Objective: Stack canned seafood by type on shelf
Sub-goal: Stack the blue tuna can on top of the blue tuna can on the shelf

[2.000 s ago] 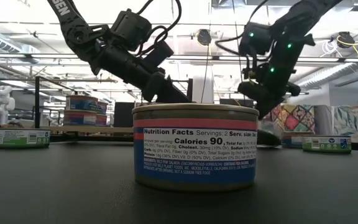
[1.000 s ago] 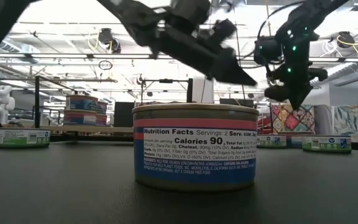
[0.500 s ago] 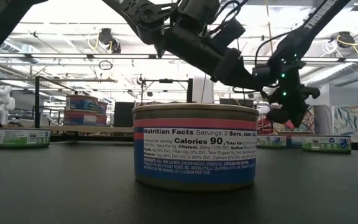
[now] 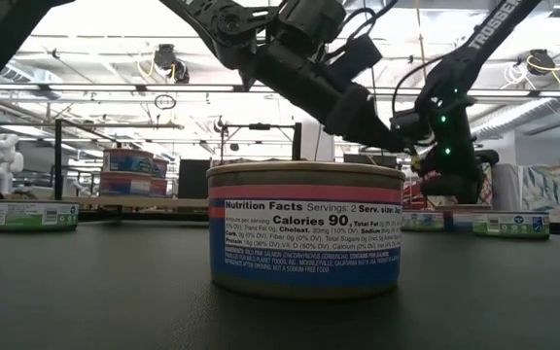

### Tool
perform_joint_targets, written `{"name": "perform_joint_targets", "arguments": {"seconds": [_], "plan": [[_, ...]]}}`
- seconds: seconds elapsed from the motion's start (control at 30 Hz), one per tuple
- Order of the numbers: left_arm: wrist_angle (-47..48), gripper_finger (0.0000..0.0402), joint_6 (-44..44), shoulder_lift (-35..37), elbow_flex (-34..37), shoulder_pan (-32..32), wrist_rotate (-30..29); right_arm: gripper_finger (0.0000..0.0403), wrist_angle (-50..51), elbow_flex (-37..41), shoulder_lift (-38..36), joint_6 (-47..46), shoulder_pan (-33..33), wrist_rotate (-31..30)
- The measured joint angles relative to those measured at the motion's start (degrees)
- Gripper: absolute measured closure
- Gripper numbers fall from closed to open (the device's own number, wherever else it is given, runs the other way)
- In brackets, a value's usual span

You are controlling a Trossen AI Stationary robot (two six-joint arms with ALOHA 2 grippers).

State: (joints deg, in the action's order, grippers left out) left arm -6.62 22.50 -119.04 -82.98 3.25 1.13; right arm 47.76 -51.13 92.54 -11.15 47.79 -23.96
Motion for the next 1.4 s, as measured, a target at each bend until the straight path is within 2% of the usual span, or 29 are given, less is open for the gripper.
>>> {"name": "perform_joint_targets", "arguments": {"seconds": [0.37, 0.5, 0.7, 0.93, 1.07, 1.27, 1.4], "plan": [[5.5, 0.0242, 4.2, 0.0, 0.0, -1.3, 0.0, 0.0403, 5.5, 0.0, -3.3, -8.6, -15.0, 9.9], [6.5, 0.0242, 5.0, 0.0, 0.0, -2.3, 0.0, 0.0403, 7.0, 0.0, -3.3, -12.5, -18.5, 2.1], [5.5, 0.0242, 7.4, 0.0, 0.0, -4.0, 1.6, 0.0403, 13.9, 0.0, -3.5, -16.6, -17.8, 2.0], [-1.1, 0.0242, 16.6, -3.2, 0.0, -5.9, 0.1, 0.0403, 13.9, 0.0, -3.5, -21.4, -24.8, 11.0], [-3.3, 0.0242, 19.6, -4.4, 0.0, -6.5, -2.1, 0.0403, 13.3, 0.0, -3.5, -25.5, -29.9, 13.8], [-0.6, 0.0242, 24.8, -5.0, -0.1, -7.9, -5.0, 0.0403, 3.6, 0.0, -3.5, -27.2, -36.4, 20.2], [2.1, 0.0242, 28.0, -5.2, 0.0, -9.2, -10.5, 0.0403, -1.3, 0.0, -3.5, -25.8, -38.9, 23.1]]}}
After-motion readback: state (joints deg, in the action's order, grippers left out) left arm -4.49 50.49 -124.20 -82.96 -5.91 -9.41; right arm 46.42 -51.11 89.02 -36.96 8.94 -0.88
